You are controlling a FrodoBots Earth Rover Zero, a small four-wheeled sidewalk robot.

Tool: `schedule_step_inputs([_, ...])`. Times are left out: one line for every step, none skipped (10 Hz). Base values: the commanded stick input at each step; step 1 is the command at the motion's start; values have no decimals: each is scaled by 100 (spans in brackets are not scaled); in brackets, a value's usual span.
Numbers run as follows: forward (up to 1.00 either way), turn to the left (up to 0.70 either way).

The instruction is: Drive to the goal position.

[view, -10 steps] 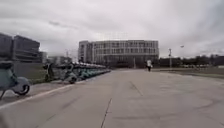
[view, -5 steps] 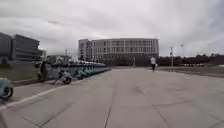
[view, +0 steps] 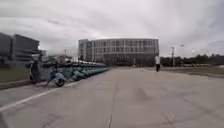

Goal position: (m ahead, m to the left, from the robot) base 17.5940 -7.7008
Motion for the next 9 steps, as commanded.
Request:
schedule_step_inputs([100,0])
schedule_step_inputs([100,0])
schedule_step_inputs([100,-38])
schedule_step_inputs([100,-39])
schedule_step_inputs([100,-39])
schedule_step_inputs([100,-39])
schedule_step_inputs([100,-39])
schedule_step_inputs([100,-39])
schedule_step_inputs([100,-18])
